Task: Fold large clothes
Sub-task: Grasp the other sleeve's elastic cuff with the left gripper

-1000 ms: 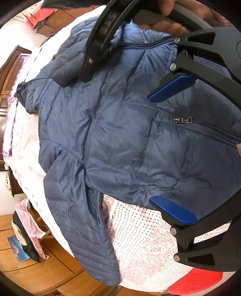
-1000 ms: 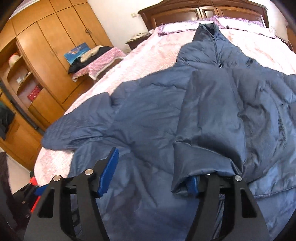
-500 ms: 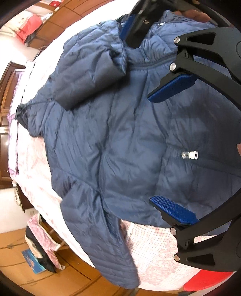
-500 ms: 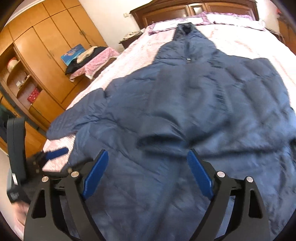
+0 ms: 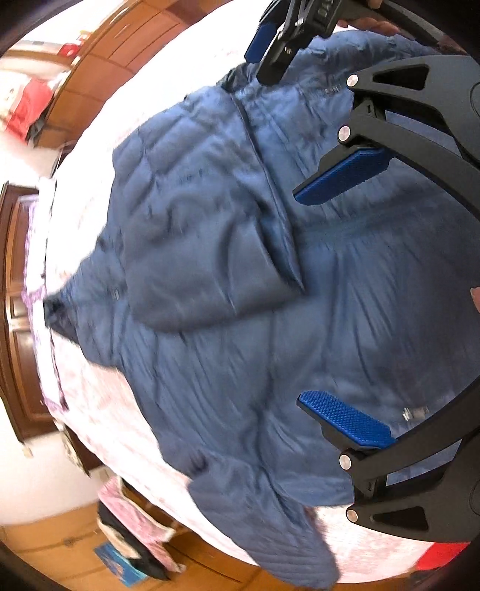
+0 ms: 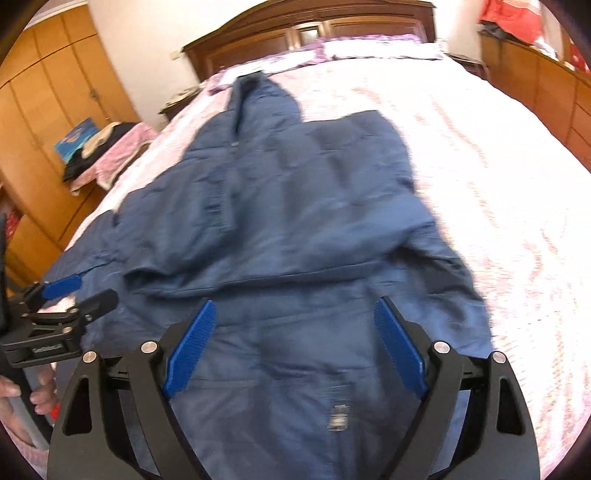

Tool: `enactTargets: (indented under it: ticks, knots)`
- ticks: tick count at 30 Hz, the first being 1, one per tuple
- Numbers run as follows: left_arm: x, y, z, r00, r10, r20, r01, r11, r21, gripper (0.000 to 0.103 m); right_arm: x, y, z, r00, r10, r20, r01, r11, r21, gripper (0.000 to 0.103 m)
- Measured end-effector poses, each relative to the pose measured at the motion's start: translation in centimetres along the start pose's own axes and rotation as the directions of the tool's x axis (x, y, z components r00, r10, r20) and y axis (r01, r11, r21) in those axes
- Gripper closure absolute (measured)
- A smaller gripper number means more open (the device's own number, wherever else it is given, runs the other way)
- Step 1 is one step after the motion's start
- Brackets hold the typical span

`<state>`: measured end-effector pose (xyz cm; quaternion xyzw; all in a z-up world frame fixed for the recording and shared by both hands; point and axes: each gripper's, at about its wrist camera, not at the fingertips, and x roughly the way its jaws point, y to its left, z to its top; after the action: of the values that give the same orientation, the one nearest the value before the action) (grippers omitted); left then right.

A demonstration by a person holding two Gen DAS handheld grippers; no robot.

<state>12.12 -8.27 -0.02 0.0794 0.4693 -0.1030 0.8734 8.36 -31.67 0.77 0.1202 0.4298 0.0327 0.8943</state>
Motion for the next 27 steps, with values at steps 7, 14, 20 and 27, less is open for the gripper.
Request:
enactTargets:
  ticks: [7, 14, 20, 27]
  knots:
    - [2.4, -6.7, 2.6, 0.999, -0.014, 0.049, 0.008, 0.992, 0.127, 0.003, 0.8, -3.9, -0.2, 0.999, -0.040, 0.014, 0.038, 0.996, 0.080, 0.018]
    - [5.7, -10.3, 4.7, 0.998, -0.002, 0.070, -0.009, 0.988, 0.157, 0.003, 0.6, -5.0, -0.7, 0.999, -0.045, 0.031, 0.042, 0.994, 0.099, 0.018]
    - [8.0, -10.6, 5.1, 0.993, 0.075, 0.094, -0.089, 0.984, 0.152, 0.015, 0.5, -5.8, -1.3, 0.999, -0.044, 0.022, 0.041, 0.992, 0.122, 0.018]
    - [8.4, -7.6, 5.6, 0.997, 0.042, 0.068, -0.049, 0.994, 0.098, 0.085, 0.8, -5.5, -1.2, 0.999, -0.052, 0.017, 0.050, 0.992, 0.117, 0.018]
